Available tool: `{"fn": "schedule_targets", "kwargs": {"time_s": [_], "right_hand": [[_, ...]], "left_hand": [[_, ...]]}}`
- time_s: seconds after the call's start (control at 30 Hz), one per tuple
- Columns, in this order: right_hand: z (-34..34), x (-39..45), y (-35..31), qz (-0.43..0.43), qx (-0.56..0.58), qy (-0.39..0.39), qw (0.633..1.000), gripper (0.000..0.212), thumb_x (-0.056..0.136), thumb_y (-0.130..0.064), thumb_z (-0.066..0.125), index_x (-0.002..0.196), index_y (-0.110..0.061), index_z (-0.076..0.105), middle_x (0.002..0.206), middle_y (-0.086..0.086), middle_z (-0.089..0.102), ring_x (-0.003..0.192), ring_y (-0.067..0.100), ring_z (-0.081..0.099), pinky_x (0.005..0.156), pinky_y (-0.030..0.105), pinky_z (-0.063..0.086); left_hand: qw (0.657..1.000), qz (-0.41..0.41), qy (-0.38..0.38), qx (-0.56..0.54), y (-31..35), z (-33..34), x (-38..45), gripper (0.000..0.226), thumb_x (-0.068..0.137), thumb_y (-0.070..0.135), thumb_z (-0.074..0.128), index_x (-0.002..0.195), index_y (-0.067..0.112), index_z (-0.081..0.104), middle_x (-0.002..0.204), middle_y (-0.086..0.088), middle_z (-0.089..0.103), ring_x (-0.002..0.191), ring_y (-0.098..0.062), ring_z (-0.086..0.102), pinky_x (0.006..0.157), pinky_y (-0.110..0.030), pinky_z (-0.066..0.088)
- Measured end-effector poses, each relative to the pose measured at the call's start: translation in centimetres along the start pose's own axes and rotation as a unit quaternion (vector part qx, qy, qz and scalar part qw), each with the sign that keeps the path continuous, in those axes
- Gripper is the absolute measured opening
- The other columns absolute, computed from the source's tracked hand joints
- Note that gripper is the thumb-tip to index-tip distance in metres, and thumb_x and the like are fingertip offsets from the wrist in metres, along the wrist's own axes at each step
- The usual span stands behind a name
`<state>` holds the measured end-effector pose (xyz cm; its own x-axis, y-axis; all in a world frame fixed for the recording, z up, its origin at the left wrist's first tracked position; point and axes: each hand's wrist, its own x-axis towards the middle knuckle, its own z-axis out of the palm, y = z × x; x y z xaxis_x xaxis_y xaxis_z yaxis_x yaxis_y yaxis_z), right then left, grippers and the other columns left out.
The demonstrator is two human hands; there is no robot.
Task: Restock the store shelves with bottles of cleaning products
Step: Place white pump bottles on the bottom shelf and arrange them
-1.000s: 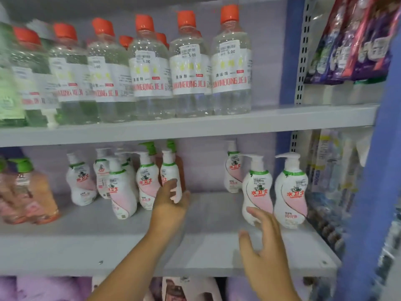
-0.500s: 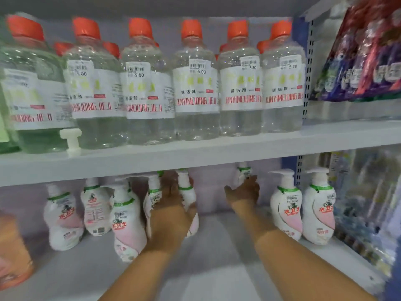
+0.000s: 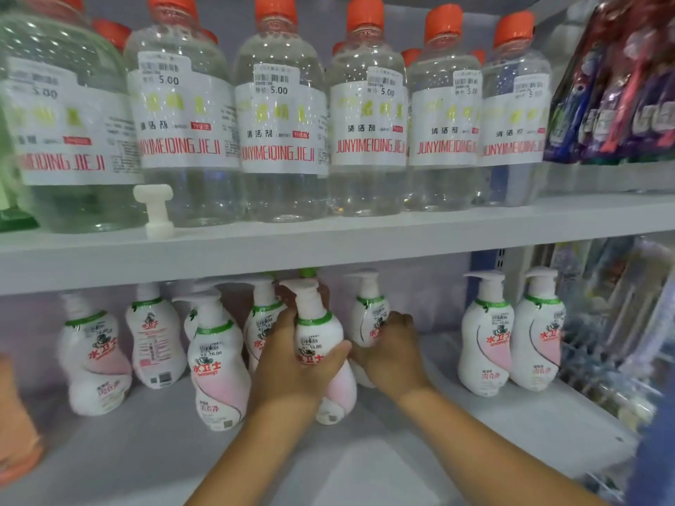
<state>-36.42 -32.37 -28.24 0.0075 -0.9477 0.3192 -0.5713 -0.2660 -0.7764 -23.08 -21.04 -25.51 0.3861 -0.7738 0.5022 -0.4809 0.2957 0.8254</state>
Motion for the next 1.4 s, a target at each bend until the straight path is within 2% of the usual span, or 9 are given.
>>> {"fn": "schedule_targets", "kwargs": {"time_s": [0.07,0.17,0.33,0.5,0.67,0.83,1.1,1.23,1.4], "right_hand": [[-1.4,-2.4,0.2,0.023,0.034,-0.008,0.999,0.059,0.052,-0.051,0.078,0.1,-0.022,0.06,0.1,-0.002,0.063,0.084,0.012,0.065,0.073,0.032,0.057],[-4.2,-5.2,1.1,0.034,0.085,-0.014,0.996,0.048,0.057,-0.044,0.078,0.098,-0.027,0.059,0.088,-0.006,0.071,0.082,0.011,0.071,0.075,0.041,0.061],[-9.4,-9.3,3.3,0.012,0.093,0.027,0.995,0.058,0.06,-0.054,0.083,0.107,-0.037,0.054,0.099,-0.019,0.07,0.093,0.004,0.068,0.083,0.038,0.057],[-13.6,-9.9,6.2,-0.005,0.045,0.049,0.998,0.063,0.066,-0.061,0.08,0.117,-0.038,0.05,0.107,-0.021,0.067,0.099,0.008,0.066,0.081,0.036,0.055],[-16.9,-9.3,9.5,-0.008,0.027,0.076,0.997,0.068,0.071,-0.064,0.074,0.127,-0.038,0.047,0.115,-0.019,0.063,0.106,0.013,0.061,0.083,0.039,0.054],[-19.3,-8.6,12.1,-0.031,0.066,0.081,0.994,0.089,0.075,-0.051,0.079,0.15,-0.034,0.034,0.138,-0.009,0.05,0.125,0.015,0.051,0.099,0.041,0.05],[-21.1,-8.0,14.1,-0.044,0.044,0.066,0.996,0.08,0.08,-0.036,0.082,0.147,-0.023,0.039,0.135,-0.004,0.044,0.128,0.015,0.041,0.097,0.03,0.041],[-21.5,-7.1,14.9,-0.019,0.09,0.094,0.991,0.076,0.083,-0.033,0.079,0.145,-0.016,0.038,0.139,0.004,0.045,0.124,0.022,0.049,0.1,0.037,0.046],[-21.6,-7.0,15.7,-0.006,0.175,0.073,0.982,0.065,0.088,-0.021,0.075,0.143,-0.021,0.039,0.135,-0.003,0.05,0.117,0.013,0.052,0.096,0.027,0.041]], "left_hand": [[1.0,-0.007,-0.005,-0.026,0.5,-0.2,-0.9,0.052,0.073,0.029,0.087,0.113,0.043,0.057,0.103,0.026,0.068,0.096,0.013,0.061,0.077,-0.006,0.044],[1.0,-0.009,0.017,-0.025,0.9,0.1,-2.4,0.055,0.069,0.037,0.088,0.116,0.04,0.058,0.106,0.019,0.069,0.101,-0.002,0.064,0.086,-0.026,0.05],[0.998,0.008,0.046,0.039,2.3,2.8,-5.0,0.077,0.064,0.048,0.088,0.13,0.032,0.051,0.121,0.01,0.061,0.108,-0.014,0.06,0.089,-0.032,0.049],[0.996,0.017,0.06,0.058,4.8,6.6,-6.8,0.075,0.063,0.049,0.09,0.125,0.029,0.053,0.111,0.012,0.055,0.097,-0.01,0.056,0.08,-0.028,0.045],[0.999,-0.019,0.035,0.01,5.3,10.2,-8.9,0.076,0.058,0.056,0.088,0.12,0.048,0.047,0.117,0.008,0.06,0.101,-0.01,0.064,0.085,-0.036,0.056],[0.998,-0.038,-0.014,-0.041,5.5,12.0,-11.0,0.062,0.076,0.019,0.086,0.116,0.052,0.051,0.112,0.017,0.07,0.101,-0.001,0.069,0.093,-0.036,0.057],[0.999,-0.014,-0.044,-0.007,8.5,18.3,-11.9,0.065,0.072,0.023,0.089,0.118,0.049,0.051,0.109,0.024,0.07,0.098,0.006,0.067,0.083,-0.018,0.053],[0.998,-0.006,-0.061,0.027,8.8,18.9,-11.9,0.065,0.074,0.028,0.087,0.121,0.051,0.048,0.11,0.027,0.068,0.1,0.009,0.063,0.08,-0.012,0.052],[0.996,-0.005,-0.069,0.046,7.8,19.0,-12.4,0.054,0.084,0.018,0.08,0.129,0.038,0.057,0.115,0.022,0.069,0.105,0.008,0.063,0.082,-0.01,0.051]]}}
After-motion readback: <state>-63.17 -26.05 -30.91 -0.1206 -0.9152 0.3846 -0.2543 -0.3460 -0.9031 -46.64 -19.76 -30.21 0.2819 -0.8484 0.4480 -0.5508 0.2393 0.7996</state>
